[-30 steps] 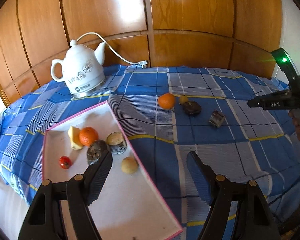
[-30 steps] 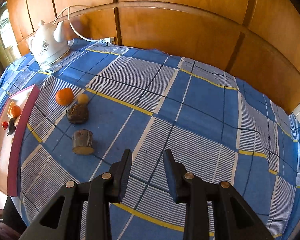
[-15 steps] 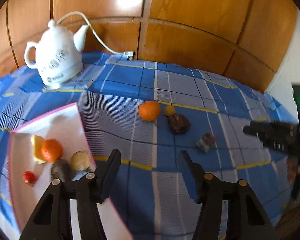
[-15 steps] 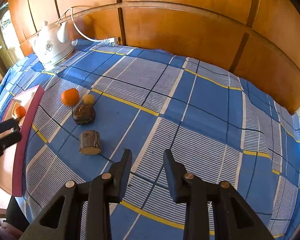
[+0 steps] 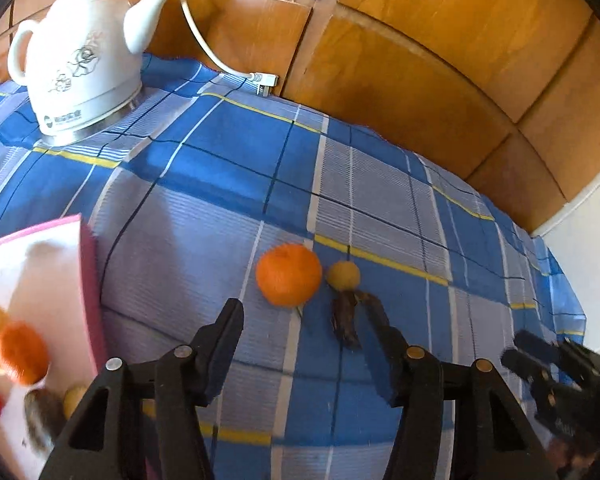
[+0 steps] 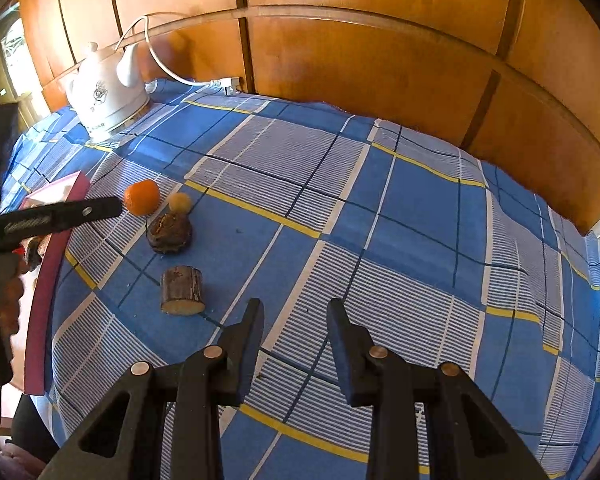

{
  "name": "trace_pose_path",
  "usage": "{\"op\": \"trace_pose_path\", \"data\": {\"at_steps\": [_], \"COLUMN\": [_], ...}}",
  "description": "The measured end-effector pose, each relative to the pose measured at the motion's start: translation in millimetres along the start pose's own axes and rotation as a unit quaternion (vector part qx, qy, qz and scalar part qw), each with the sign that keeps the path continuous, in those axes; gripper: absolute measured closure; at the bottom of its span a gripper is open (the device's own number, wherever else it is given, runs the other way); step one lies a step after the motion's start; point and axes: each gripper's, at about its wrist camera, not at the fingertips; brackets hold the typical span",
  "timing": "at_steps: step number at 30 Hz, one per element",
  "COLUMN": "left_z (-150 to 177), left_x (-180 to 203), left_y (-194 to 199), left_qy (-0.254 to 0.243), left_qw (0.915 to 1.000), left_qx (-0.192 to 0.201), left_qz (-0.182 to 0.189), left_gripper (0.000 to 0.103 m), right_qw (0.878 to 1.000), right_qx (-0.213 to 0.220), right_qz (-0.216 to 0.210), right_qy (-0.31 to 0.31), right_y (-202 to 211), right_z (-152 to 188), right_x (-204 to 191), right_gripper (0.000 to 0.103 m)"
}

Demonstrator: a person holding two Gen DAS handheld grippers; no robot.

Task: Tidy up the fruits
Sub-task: 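Close the left gripper on the orange and lift it, then carry the orange toward the tray with left gripper while right grasps a yellow fruit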

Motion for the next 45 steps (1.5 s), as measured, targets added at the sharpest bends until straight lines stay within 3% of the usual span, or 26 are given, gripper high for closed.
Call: {"op": "trace_pose_path", "data": {"at_steps": [7, 9, 10, 13, 21, 32, 40, 45], "left_z": [-17.3, -18.4, -17.4, -10.0, 39.6, 121.9, 141.9, 142.0], "left_x": [-7.7, -10.3, -11.4, -10.4, 11.6, 32.9, 30.0, 19.5], "left_y": [-25.4, -32.6, -35.7, -32.9, 12.3, 50.8, 74.8, 93.6], "left_qy": [0.019, 0.025, 0.027, 0.015, -0.067, -0.122, -0.128, -0.115], "left_qw": [0.9998, 0.9996, 0.9995, 0.9998, 0.9976, 0.9916, 0.9906, 0.9920], "left_qx": [0.001, -0.009, -0.015, -0.011, -0.008, -0.023, -0.012, 0.007], "left_qz": [-0.002, 0.005, 0.007, 0.008, 0.014, 0.036, 0.048, 0.051], "left_gripper": [0.035, 0.043, 0.061, 0.062, 0.062, 0.062, 0.062, 0.062], "right_qw": [1.000, 1.000, 1.000, 1.000, 1.000, 1.000, 0.999, 0.998], "right_qx": [0.002, 0.002, 0.002, -0.001, -0.007, -0.025, -0.039, -0.042], "right_qz": [-0.003, -0.004, -0.004, -0.004, 0.006, 0.005, -0.006, -0.036], "right_qy": [0.000, -0.002, -0.002, -0.004, -0.010, -0.011, 0.003, -0.003], "right_y": [0.7, 0.4, 0.2, -0.5, -3.5, -12.2, -19.6, -21.8], "right_z": [-1.4, -2.0, -2.1, -1.8, 0.1, 4.8, 10.0, 11.6], "right_x": [-0.7, 0.1, 0.4, 2.1, 6.1, 6.4, -7.0, -13.3], "right_gripper": [0.070, 0.070, 0.070, 0.070, 0.070, 0.070, 0.070, 0.070]}}
Point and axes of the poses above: each gripper's, at about its wrist camera, not at the fingertips, and y roughly against the way its jaws point, x to its right, z to its underside, and after that the axes turned 8 degrees about z, right-handed
